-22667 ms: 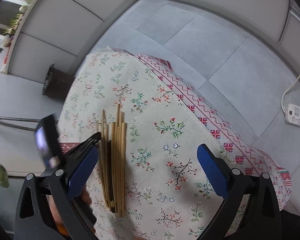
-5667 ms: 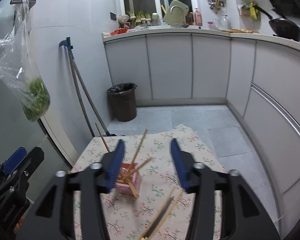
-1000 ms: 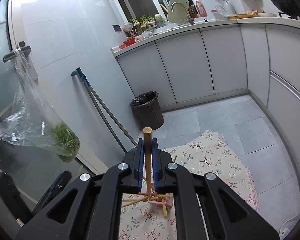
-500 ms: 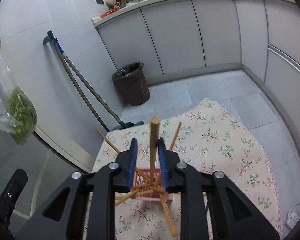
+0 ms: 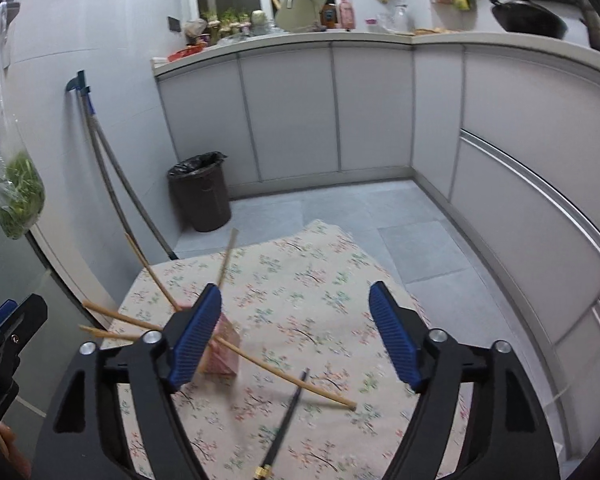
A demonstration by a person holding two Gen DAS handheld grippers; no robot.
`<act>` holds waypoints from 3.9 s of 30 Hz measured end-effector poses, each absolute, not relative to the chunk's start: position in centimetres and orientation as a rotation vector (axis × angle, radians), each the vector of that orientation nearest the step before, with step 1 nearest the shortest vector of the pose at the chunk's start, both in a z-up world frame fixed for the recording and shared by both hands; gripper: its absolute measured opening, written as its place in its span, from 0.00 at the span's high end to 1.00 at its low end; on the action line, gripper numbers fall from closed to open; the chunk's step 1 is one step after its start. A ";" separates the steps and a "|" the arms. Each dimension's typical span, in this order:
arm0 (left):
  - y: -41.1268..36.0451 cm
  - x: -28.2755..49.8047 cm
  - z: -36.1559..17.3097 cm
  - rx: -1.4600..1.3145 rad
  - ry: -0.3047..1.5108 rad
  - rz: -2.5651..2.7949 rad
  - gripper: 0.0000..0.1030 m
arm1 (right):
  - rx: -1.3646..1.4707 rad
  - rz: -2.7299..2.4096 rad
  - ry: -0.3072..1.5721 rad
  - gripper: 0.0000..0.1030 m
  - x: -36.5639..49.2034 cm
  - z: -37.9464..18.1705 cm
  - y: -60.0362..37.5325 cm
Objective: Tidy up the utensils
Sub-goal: 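Pinch the remaining wooden chopstick with the right gripper and lift it, then drop the wooden chopstick into the pink holder with the right gripper, then pinch a black chopstick with the left gripper while the right gripper pinches the other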
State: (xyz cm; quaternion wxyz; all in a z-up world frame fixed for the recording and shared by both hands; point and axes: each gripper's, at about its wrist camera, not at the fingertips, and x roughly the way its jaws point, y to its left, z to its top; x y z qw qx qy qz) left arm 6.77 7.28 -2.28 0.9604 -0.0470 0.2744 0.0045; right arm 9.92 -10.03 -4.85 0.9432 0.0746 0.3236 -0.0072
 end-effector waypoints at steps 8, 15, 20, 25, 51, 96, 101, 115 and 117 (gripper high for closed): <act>4.6 5.4 -5.7 -0.023 0.631 -0.024 0.18 | 0.223 -0.057 0.774 0.16 6.9 -9.9 -15.1; 6.0 4.4 -6.2 -0.079 0.663 -0.040 0.15 | 0.337 0.076 0.963 0.16 10.1 -14.9 -17.6; 7.2 3.8 -5.2 -0.111 0.629 -0.029 0.13 | -0.056 0.355 1.041 0.16 14.9 -19.0 -12.8; 8.0 3.8 -4.7 -0.140 0.607 -0.020 0.12 | -0.142 0.481 1.129 0.16 19.7 -23.0 -10.6; 8.7 4.0 -5.1 -0.185 0.651 -0.025 0.12 | 0.318 0.339 0.915 0.93 18.7 -14.7 -19.7; 11.6 3.7 -5.3 -0.233 0.694 0.027 0.07 | 0.240 0.140 0.702 0.12 5.2 -11.1 -11.8; 10.5 4.2 -5.6 -0.229 0.712 -0.021 0.07 | 0.214 0.184 0.758 0.12 5.5 -11.7 -11.8; 1.9 8.7 -21.2 -0.053 1.292 -0.248 0.32 | 0.423 -0.040 1.034 0.12 6.8 -15.9 -20.7; 1.7 8.8 -22.7 -0.064 1.343 -0.245 0.38 | 0.496 -0.032 1.070 0.12 6.9 -16.8 -21.6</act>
